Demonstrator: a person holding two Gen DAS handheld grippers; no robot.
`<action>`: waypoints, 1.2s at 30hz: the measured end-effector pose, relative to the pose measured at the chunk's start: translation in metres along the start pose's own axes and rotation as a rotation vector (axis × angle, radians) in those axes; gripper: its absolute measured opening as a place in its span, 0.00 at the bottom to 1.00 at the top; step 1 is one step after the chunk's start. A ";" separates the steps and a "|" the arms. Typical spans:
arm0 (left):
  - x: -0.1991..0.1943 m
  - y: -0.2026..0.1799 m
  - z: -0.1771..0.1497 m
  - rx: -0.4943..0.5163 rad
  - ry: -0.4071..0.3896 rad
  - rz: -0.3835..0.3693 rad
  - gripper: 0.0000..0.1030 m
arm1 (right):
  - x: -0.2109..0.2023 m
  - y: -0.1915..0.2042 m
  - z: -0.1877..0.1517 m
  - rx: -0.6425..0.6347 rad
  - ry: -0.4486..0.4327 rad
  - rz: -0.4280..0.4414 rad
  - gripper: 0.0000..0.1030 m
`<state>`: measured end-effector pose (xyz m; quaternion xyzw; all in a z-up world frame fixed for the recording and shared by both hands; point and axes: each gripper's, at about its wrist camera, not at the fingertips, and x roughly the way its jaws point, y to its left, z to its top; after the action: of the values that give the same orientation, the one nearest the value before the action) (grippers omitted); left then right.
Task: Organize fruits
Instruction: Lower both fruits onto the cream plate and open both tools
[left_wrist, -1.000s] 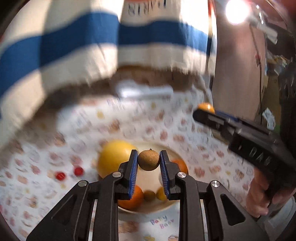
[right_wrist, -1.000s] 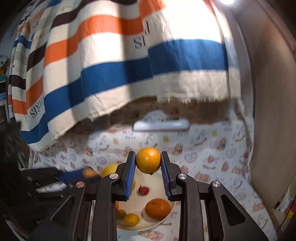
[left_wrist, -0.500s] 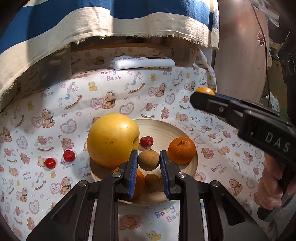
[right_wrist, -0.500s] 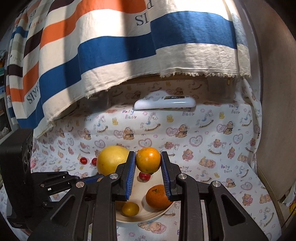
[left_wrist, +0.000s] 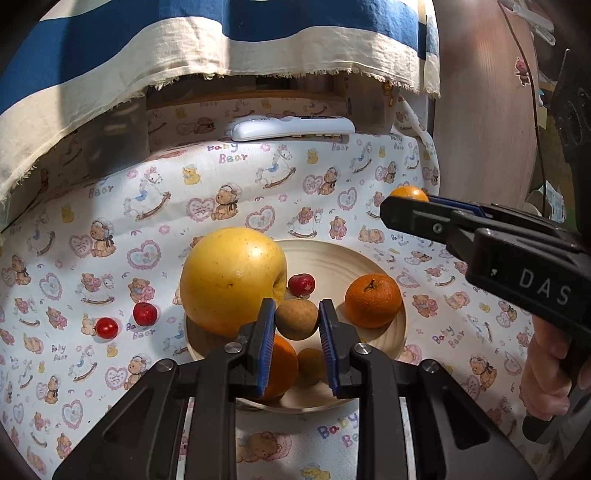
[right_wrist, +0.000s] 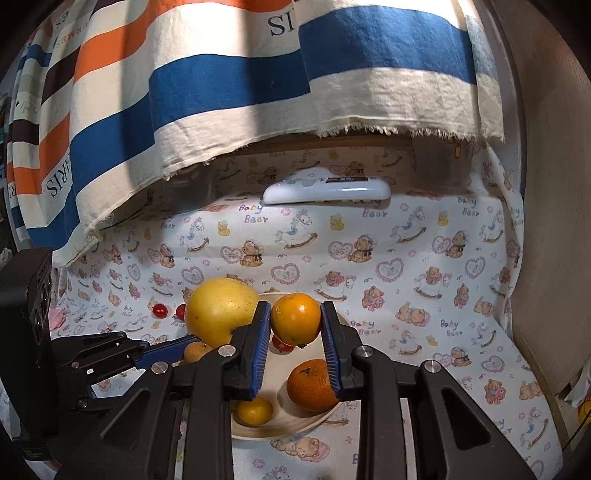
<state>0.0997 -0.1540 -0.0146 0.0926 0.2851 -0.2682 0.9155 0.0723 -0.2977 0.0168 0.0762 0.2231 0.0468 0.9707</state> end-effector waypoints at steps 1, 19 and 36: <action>0.001 0.001 0.000 0.001 -0.002 0.000 0.22 | 0.001 0.000 0.000 0.001 0.005 0.002 0.27; 0.009 0.007 -0.002 0.004 0.031 0.017 0.22 | 0.028 0.002 -0.013 -0.008 0.154 -0.011 0.27; -0.004 0.010 -0.002 -0.006 -0.029 0.045 0.51 | 0.046 -0.010 -0.018 0.024 0.236 -0.026 0.27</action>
<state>0.1014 -0.1433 -0.0135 0.0925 0.2705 -0.2480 0.9256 0.1063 -0.3000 -0.0206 0.0789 0.3373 0.0403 0.9372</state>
